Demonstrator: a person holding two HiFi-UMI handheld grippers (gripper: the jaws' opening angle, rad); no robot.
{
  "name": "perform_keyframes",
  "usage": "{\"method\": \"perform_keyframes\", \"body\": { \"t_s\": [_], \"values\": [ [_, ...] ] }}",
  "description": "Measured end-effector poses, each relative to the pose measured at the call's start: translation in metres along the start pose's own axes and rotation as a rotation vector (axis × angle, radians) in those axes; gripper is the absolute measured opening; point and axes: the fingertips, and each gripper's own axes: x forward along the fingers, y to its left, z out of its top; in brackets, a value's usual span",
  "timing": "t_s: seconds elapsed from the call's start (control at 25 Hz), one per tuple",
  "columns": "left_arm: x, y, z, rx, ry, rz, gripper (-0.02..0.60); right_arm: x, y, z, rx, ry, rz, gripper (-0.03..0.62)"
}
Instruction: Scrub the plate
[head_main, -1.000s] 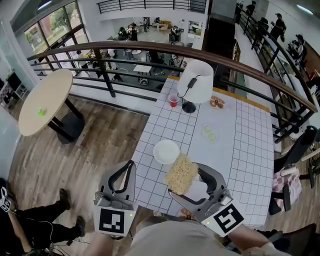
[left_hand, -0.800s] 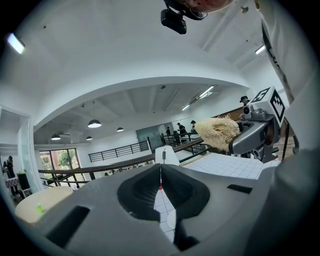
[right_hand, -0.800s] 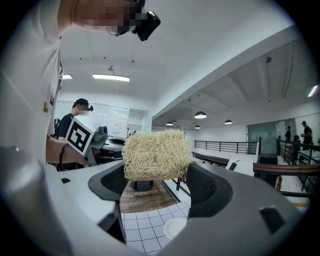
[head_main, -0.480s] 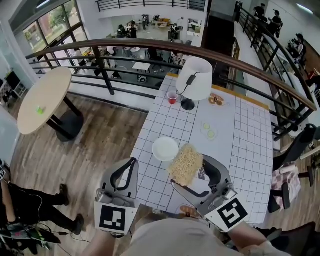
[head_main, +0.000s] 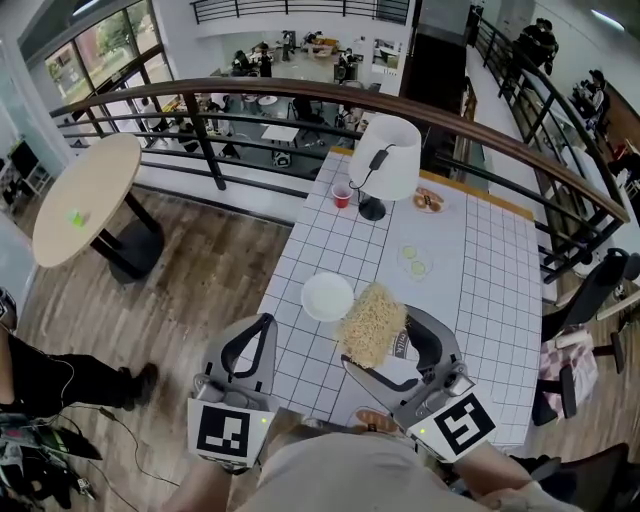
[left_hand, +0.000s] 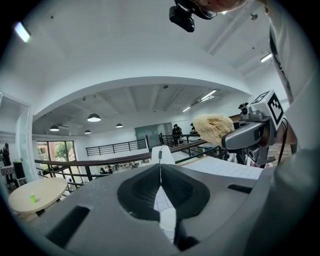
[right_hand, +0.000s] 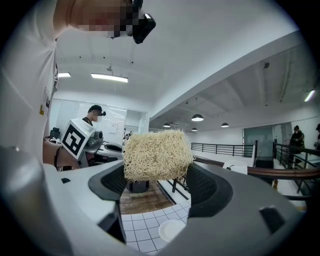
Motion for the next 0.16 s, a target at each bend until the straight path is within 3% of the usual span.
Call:
{"method": "perform_keyframes", "body": {
  "t_s": [0.16],
  "values": [
    [-0.0005,0.0028,0.0002,-0.015,0.001,-0.001,0.015,0.0017,-0.0006,0.0019,-0.004,0.002,-0.009,0.365]
  ]
}}
